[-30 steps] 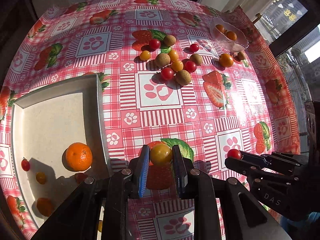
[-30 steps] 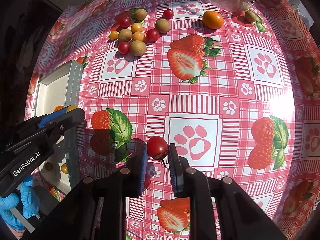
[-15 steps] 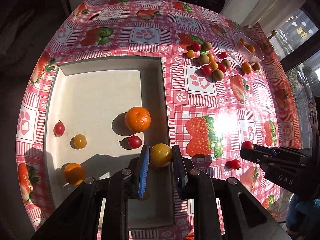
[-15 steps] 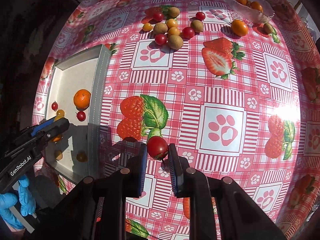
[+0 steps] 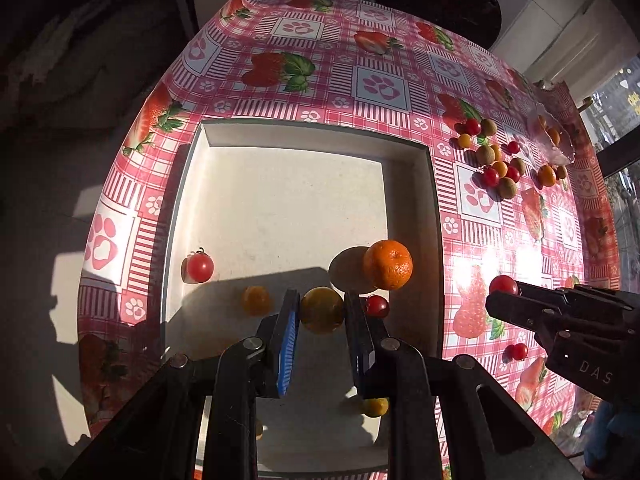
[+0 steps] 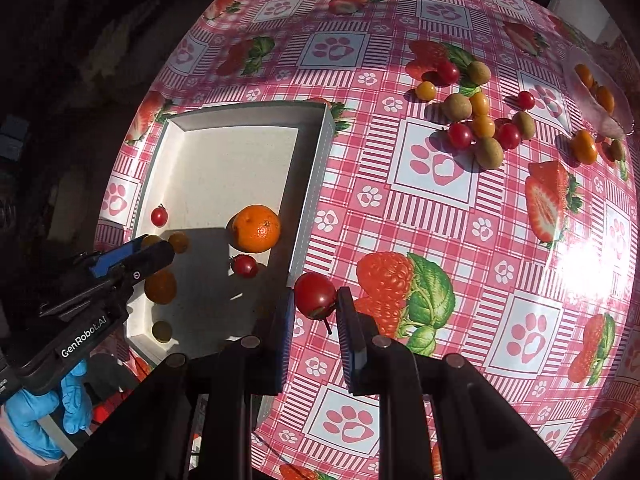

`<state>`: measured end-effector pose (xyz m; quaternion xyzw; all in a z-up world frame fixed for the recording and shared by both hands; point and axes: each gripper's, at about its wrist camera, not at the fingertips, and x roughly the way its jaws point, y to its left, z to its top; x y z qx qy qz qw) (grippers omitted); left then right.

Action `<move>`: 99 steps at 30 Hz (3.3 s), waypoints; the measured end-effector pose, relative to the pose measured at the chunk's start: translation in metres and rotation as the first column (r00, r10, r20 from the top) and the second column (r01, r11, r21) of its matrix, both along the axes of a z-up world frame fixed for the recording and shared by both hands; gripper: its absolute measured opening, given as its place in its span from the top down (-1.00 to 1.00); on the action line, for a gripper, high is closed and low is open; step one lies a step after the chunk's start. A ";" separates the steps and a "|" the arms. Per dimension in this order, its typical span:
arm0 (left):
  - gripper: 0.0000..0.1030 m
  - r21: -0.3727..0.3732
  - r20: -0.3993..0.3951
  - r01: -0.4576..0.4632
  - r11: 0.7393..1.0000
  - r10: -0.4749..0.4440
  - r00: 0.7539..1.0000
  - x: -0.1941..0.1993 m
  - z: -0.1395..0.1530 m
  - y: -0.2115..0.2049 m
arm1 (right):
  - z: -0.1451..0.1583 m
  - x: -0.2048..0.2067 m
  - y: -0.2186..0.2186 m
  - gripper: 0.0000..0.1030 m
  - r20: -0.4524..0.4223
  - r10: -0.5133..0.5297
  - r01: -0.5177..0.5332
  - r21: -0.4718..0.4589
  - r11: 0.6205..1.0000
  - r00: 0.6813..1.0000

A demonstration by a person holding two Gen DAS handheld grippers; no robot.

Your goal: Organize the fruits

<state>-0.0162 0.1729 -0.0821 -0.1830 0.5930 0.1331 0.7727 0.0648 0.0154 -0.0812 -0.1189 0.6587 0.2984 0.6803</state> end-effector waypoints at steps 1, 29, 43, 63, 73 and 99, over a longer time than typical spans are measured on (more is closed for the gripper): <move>0.53 0.005 0.002 0.000 1.000 0.000 1.000 0.002 -0.001 0.003 | -0.001 0.001 0.007 0.56 -0.001 0.010 -0.010 0.003 1.000 1.000; -0.36 0.096 -0.125 0.019 0.995 -0.007 0.992 0.046 -0.062 0.033 | -0.069 0.042 0.106 -0.17 -0.107 0.116 -0.124 -0.067 0.990 0.987; -0.97 0.093 -0.110 0.016 0.996 -0.006 0.994 0.041 -0.030 0.025 | -0.018 0.035 0.088 -0.70 -0.004 0.115 -0.115 -0.075 0.991 0.993; -0.97 0.056 -0.195 0.051 0.997 -0.039 0.980 -0.037 -0.014 -0.010 | -0.006 -0.020 0.033 -0.77 0.003 0.119 -0.116 -0.206 0.972 0.993; -0.97 0.055 -0.219 0.107 0.993 -0.092 0.971 -0.064 -0.003 -0.036 | 0.011 -0.054 0.023 -0.77 0.011 0.179 -0.173 -0.209 0.963 0.984; -0.97 0.071 -0.234 0.170 0.983 -0.149 0.961 -0.083 0.013 -0.062 | 0.021 -0.074 0.017 -0.77 0.015 0.252 -0.243 -0.224 0.944 0.968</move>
